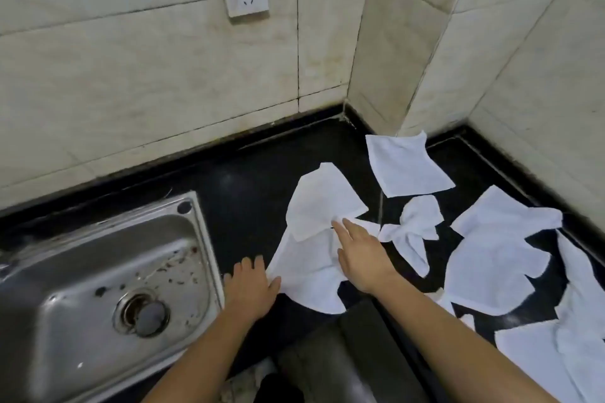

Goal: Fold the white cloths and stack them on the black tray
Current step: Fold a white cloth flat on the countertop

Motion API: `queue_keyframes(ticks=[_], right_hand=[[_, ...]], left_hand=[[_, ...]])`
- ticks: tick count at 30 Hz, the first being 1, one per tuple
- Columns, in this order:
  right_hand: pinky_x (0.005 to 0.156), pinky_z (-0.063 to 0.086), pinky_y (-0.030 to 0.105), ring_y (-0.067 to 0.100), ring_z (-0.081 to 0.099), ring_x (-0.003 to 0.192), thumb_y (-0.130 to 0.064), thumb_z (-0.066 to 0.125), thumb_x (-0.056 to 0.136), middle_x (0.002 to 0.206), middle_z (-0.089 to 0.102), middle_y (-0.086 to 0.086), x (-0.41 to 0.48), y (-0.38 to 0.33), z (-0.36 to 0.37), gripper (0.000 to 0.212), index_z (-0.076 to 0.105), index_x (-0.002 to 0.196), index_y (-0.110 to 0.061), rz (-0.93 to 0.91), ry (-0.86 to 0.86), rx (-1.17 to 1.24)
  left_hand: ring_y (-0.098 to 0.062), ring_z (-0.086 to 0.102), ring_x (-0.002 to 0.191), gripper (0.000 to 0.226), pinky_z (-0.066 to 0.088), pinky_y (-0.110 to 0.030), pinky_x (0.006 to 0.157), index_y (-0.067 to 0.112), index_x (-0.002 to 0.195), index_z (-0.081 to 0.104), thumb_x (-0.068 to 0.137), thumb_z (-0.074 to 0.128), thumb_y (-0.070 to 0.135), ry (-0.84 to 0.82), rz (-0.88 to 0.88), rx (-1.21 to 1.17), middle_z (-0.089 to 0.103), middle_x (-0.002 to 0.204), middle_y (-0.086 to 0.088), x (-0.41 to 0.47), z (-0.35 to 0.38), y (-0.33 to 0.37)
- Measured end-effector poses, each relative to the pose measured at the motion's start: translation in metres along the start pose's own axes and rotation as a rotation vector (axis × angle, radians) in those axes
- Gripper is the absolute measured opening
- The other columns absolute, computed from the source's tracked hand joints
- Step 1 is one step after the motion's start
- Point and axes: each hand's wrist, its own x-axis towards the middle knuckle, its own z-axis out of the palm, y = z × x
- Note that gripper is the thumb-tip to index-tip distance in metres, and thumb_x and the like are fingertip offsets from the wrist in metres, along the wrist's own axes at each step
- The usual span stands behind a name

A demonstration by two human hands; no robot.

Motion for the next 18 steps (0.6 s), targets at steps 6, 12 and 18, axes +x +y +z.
queue_keyframes(ticks=[6, 12, 18], right_hand=[[0.120, 0.024, 0.040, 0.027, 0.021, 0.150, -0.006, 0.051, 0.097, 0.166, 0.013, 0.006, 0.085, -0.066, 0.022, 0.075, 0.011, 0.159, -0.022, -0.071, -0.193, -0.026], [0.118, 0.027, 0.040, 0.026, 0.018, 0.150, -0.006, 0.050, 0.097, 0.166, 0.011, 0.004, 0.131, -0.093, 0.046, 0.072, 0.015, 0.158, -0.023, -0.238, -0.357, -0.214], [0.102, 0.040, 0.039, 0.027, 0.045, 0.128, -0.034, 0.047, 0.103, 0.141, 0.050, 0.007, 0.151, -0.067, 0.043, 0.039, 0.048, 0.140, -0.023, -0.120, -0.311, -0.269]], left_hand=[[-0.026, 0.051, 0.117, 0.032, 0.041, -0.040, 0.095, 0.022, 0.121, 0.054, 0.098, 0.043, 0.040, -0.005, 0.166, 0.063, 0.055, 0.125, -0.004, 0.057, 0.021, -0.039], [-0.026, 0.059, 0.104, 0.021, 0.046, -0.040, 0.085, 0.016, 0.109, 0.062, 0.095, 0.057, 0.032, 0.081, 0.246, 0.058, 0.061, 0.111, -0.005, 0.090, 0.020, -0.079], [-0.030, 0.060, 0.060, 0.041, 0.050, -0.038, 0.053, 0.012, 0.075, 0.062, 0.044, 0.090, 0.008, 0.170, 0.235, 0.101, 0.061, 0.068, -0.009, 0.113, 0.020, -0.102]])
